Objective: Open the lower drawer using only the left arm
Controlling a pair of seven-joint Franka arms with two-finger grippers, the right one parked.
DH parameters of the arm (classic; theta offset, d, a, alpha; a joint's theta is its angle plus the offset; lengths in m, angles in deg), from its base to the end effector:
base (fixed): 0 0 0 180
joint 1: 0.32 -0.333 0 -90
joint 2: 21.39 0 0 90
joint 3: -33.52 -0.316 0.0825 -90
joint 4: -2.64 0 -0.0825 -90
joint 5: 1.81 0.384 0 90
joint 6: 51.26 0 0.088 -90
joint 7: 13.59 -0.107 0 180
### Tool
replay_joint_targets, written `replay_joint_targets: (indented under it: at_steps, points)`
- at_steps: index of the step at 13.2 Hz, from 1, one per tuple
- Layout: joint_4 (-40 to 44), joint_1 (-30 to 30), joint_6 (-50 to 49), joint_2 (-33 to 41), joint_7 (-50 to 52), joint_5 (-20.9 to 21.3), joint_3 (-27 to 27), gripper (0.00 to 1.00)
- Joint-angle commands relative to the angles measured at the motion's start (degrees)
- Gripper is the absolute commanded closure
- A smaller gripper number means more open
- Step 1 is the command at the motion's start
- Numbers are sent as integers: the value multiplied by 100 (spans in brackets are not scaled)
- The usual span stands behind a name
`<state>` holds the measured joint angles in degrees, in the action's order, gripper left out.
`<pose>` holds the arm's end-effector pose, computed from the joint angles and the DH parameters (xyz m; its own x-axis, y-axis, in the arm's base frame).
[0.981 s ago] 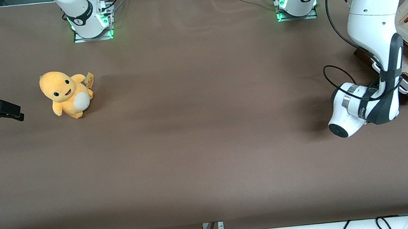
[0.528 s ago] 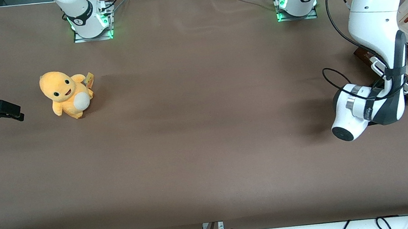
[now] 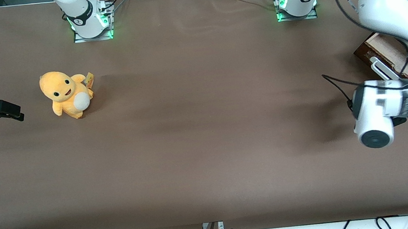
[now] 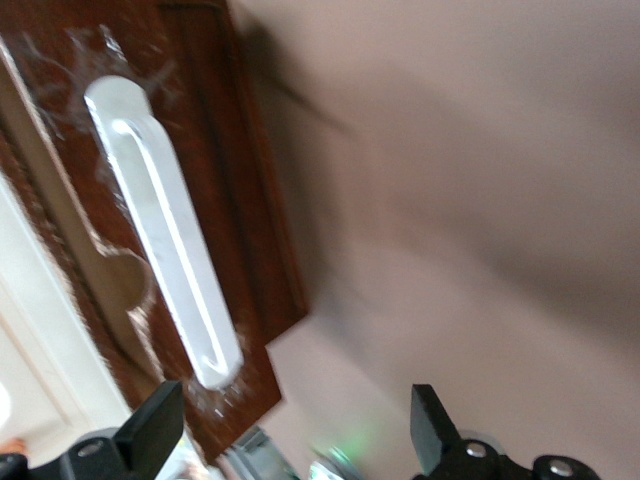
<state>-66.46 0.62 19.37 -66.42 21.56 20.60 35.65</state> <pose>0.6617 0.0202 0.2860 0.7174 0.5963 -0.3602 0.2661 -0.7124 -0.6493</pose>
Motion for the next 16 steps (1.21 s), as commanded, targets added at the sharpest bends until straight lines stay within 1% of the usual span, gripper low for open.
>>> replay_joint_targets:
  at_steps: [1, 2, 4, 5, 6, 7, 8, 10, 11, 14, 15, 16]
  points:
    - [353, -348, -5, 380, -175, -1243, 24, 0]
    - [519, -419, 39, 477, -175, -1657, 15, 0]
    - [714, -585, 222, 644, -201, -2256, 24, 0]
    - [714, -638, 554, 732, -262, -2546, 15, 0]
    - [566, -656, 940, 976, -454, -2697, 33, 0]
    - [17, -657, 1388, 1509, -969, -2829, 7, 0]
    - [-746, -648, 1680, 2124, -1601, -2865, -63, 0]
    - [-1777, -595, 2243, 2943, -2526, -2927, -387, 0]
    - [-1982, -552, 2315, 3217, -2913, -2927, -572, 0]
    - [-2116, -420, 2351, 3719, -3942, -2839, -617, 0]
    - [-2203, -245, 2351, 3912, -4137, -2752, -626, 0]
    - [-2325, -78, 2324, 4149, -4191, -2508, -626, 0]
